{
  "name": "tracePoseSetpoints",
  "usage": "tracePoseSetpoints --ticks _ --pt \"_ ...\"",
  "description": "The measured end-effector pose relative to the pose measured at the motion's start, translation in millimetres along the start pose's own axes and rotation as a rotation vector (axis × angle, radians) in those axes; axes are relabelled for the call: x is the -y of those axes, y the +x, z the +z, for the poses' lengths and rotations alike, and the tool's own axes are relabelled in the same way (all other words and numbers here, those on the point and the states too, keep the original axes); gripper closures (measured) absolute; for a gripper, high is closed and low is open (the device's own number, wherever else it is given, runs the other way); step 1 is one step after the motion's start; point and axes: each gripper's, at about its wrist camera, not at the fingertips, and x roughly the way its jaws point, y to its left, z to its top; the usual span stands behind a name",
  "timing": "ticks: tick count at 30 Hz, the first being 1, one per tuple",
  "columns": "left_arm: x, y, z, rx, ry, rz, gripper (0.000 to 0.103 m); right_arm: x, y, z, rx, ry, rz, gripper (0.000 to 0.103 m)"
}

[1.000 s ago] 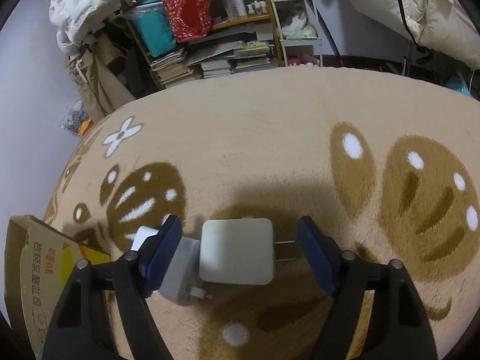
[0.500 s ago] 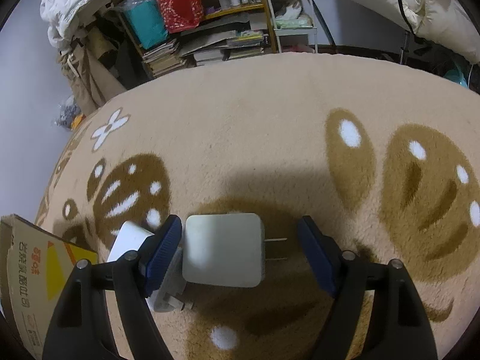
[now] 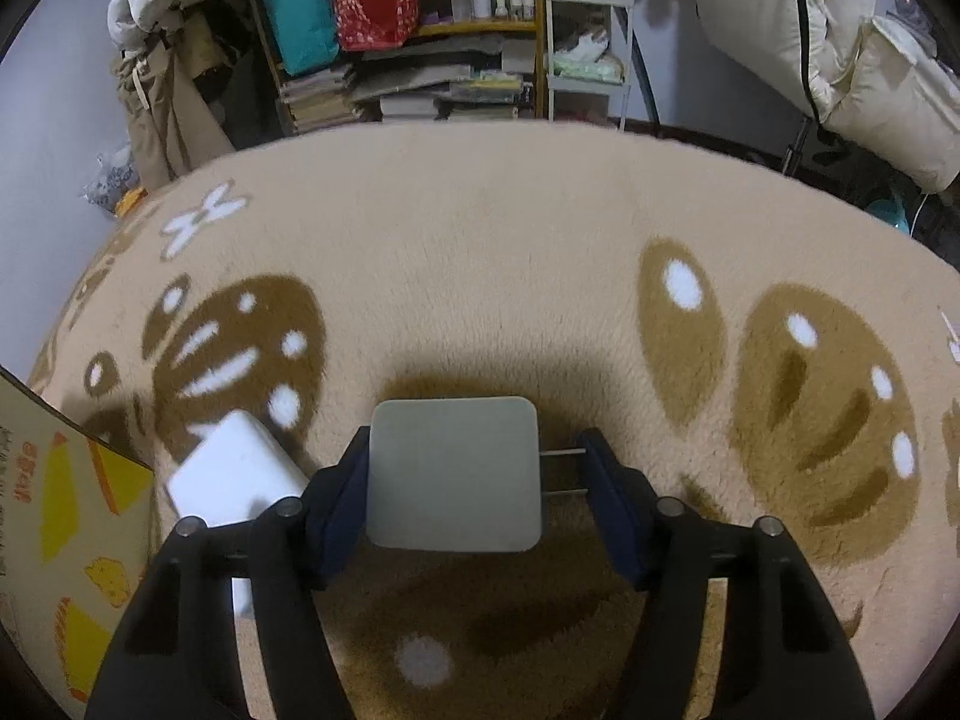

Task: Organize rigid objects
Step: 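Lift the white charger with the right gripper and carry it over the box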

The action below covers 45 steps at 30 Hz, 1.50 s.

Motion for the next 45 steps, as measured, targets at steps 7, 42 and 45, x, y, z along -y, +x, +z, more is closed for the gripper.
tracePoseSetpoints --ticks 7,42,45 --pt "0.4 0.0 -0.3 0.0 0.002 0.0 0.082 -16.4 -32.9 8.4 0.073 -0.037 0.059 0.032" --pt "-0.9 -0.6 -0.4 0.0 -0.004 -0.008 0.082 -152.3 -121.5 -47.8 0.196 -0.394 0.447 0.032" --pt "-0.9 -0.6 -0.4 0.0 -0.005 -0.009 0.082 -154.7 -119.3 -50.8 0.187 -0.407 0.443 0.032"
